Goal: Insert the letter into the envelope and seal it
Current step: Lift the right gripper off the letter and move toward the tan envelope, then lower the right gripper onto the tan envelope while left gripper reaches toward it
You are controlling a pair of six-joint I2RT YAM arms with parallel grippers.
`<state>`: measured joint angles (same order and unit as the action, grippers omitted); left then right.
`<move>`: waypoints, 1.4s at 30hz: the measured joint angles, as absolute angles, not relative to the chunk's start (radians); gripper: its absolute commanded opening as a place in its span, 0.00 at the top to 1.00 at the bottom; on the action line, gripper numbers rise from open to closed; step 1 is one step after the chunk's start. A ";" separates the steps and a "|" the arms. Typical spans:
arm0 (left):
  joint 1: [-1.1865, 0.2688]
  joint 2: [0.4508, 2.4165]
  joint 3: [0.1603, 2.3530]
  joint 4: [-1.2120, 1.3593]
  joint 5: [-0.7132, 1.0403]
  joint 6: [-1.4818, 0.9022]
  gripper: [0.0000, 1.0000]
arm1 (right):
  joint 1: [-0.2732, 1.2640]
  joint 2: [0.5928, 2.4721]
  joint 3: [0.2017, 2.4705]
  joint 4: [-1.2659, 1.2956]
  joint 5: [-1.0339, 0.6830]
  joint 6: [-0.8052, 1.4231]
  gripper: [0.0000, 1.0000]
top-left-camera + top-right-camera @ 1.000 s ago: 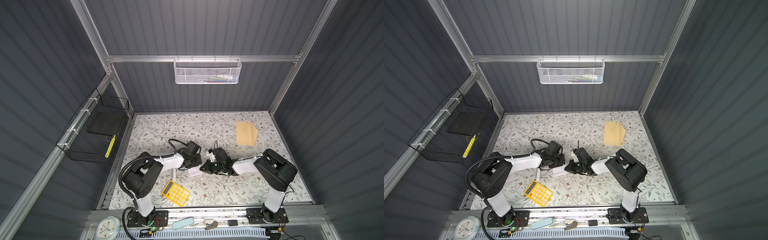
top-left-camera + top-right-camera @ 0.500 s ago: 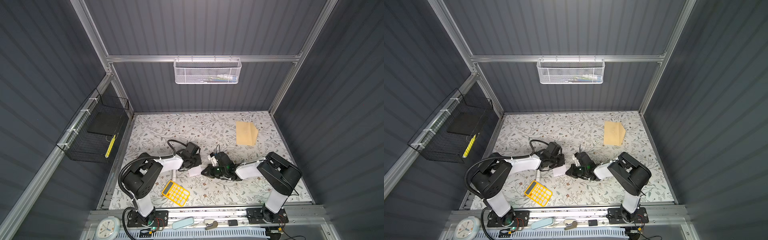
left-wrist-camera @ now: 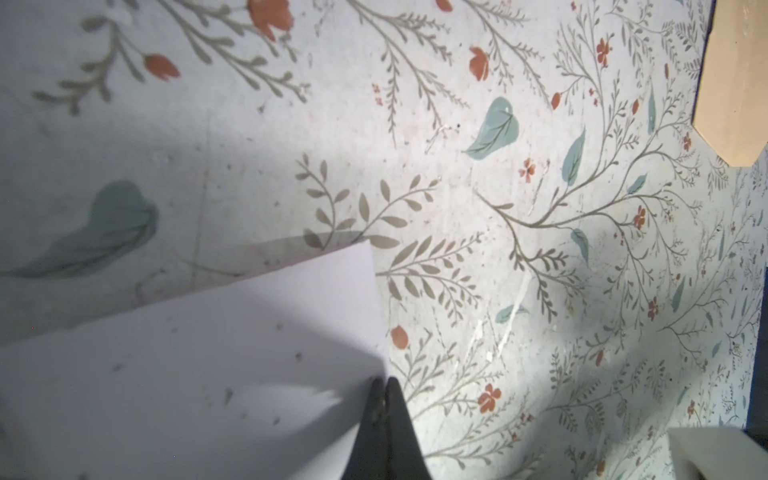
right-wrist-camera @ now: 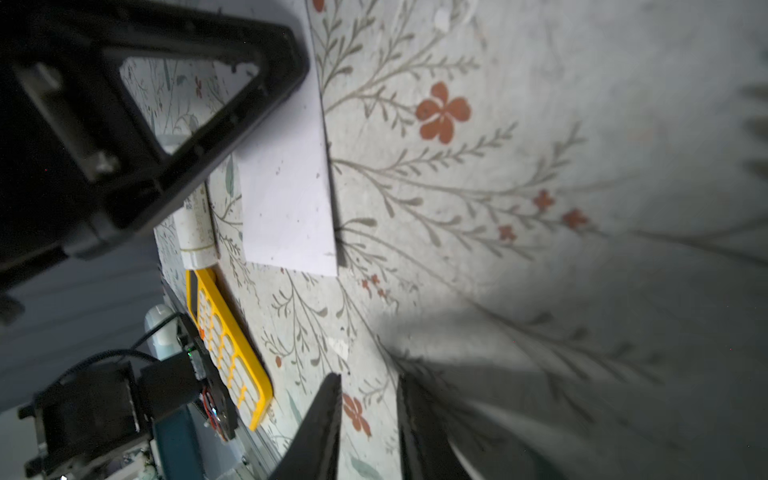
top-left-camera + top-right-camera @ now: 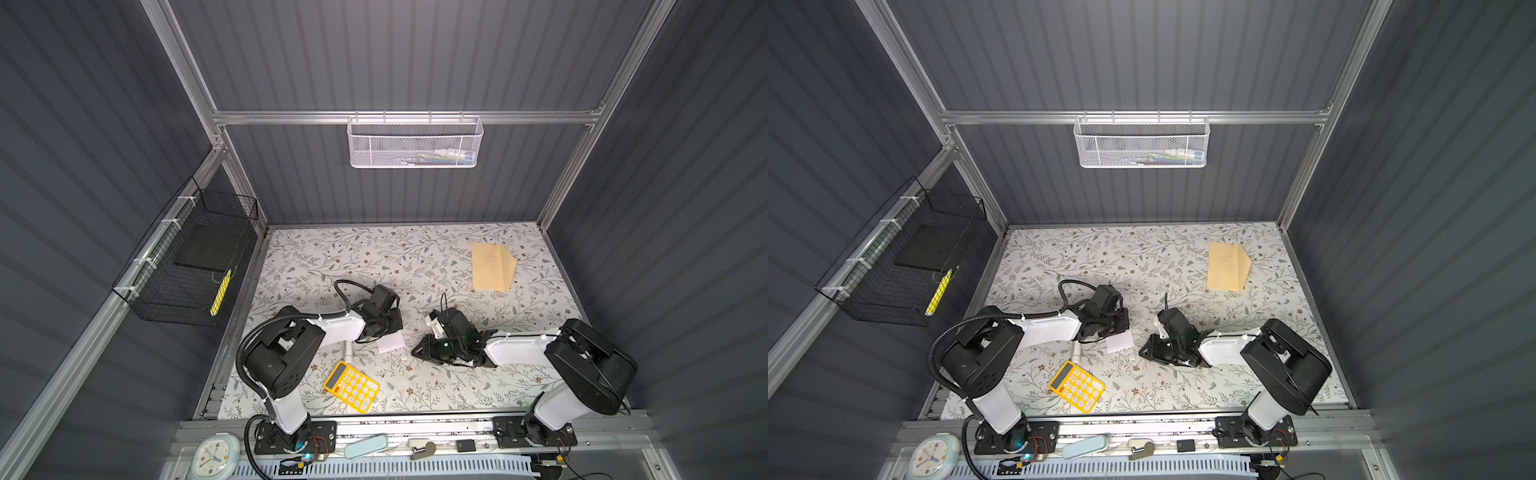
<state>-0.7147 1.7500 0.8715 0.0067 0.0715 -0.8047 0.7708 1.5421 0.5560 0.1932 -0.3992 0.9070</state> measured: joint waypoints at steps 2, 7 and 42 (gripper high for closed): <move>-0.715 1.750 0.871 0.015 0.080 -0.796 0.84 | 0.767 1.496 0.570 0.118 -0.381 0.881 0.49; -0.715 1.750 0.871 0.030 0.095 -0.780 0.78 | 0.717 1.342 0.596 -0.029 -0.332 0.836 0.31; -0.727 1.390 0.897 -0.024 0.206 -0.687 0.25 | -0.176 1.655 1.258 -0.434 -0.429 0.316 0.01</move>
<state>-0.7265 1.3895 0.8974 -0.0242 0.2062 -0.6868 -0.1761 1.6547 1.2575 -0.4343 -0.4286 0.3157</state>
